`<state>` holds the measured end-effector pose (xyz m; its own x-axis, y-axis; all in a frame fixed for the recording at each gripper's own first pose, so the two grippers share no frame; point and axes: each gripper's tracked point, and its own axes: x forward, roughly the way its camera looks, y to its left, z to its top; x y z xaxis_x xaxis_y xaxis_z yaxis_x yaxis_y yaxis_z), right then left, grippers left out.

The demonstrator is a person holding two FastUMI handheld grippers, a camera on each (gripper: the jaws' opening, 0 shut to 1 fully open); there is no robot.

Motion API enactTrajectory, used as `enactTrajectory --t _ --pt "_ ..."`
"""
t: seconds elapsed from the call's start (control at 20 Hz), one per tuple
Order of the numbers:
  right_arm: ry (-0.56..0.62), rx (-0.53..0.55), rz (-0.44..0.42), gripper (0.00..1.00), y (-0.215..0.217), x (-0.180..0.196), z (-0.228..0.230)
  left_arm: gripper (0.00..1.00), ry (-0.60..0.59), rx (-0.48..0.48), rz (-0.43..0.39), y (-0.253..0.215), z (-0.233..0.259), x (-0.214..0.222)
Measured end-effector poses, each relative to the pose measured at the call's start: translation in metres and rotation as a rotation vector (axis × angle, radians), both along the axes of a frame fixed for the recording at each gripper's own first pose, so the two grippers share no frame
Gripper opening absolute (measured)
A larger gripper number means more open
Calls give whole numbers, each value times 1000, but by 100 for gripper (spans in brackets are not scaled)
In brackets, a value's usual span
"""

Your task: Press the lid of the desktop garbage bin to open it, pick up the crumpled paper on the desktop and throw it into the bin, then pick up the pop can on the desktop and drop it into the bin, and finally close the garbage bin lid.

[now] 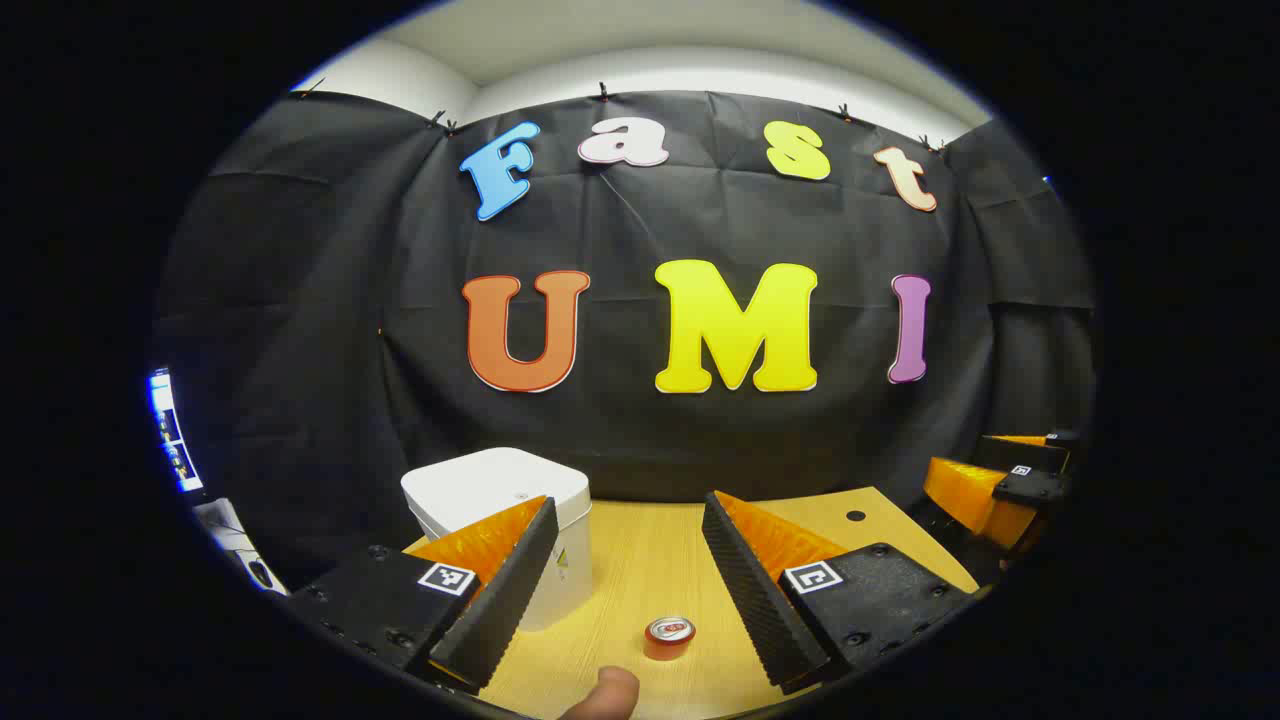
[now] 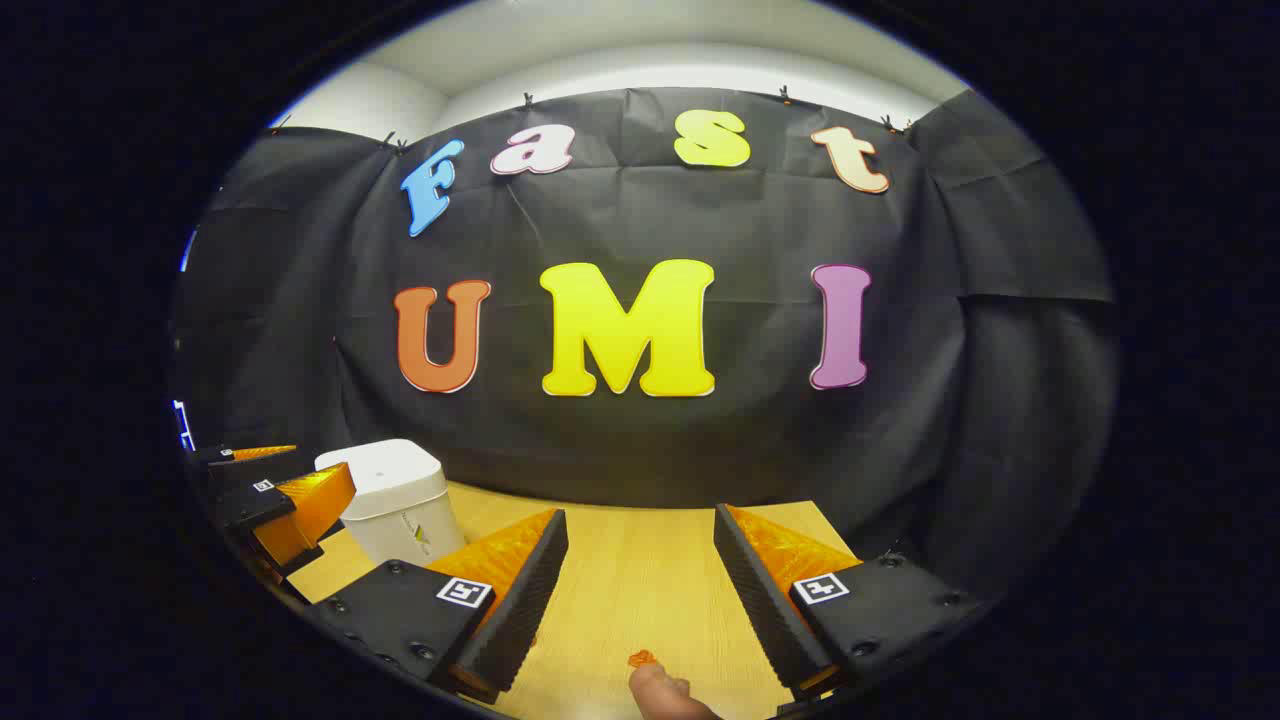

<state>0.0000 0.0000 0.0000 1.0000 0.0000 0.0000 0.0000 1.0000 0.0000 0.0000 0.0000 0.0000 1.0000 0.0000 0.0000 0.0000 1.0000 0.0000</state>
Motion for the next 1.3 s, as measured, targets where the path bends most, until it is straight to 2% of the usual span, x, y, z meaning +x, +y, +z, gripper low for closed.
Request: enactTrajectory --t 0.05,0.1,0.35,0.7,0.95,1.3 --pt "6 -3 18 93 7 2 -1 96 1 -5 4 1 -1 2" --pt "12 -9 38 93 14 3 -3 96 4 -14 5 2 -1 1" --pt "-11 -35 85 93 32 10 6 96 -1 -19 30 11 0 2" --pt "4 -35 92 93 39 20 2 96 -1 -29 54 23 -1 8" --pt "12 -47 102 93 48 29 -1 96 6 -33 103 40 -7 12" --pt "27 -46 114 93 57 36 -6 96 6 -21 91 40 -6 17"
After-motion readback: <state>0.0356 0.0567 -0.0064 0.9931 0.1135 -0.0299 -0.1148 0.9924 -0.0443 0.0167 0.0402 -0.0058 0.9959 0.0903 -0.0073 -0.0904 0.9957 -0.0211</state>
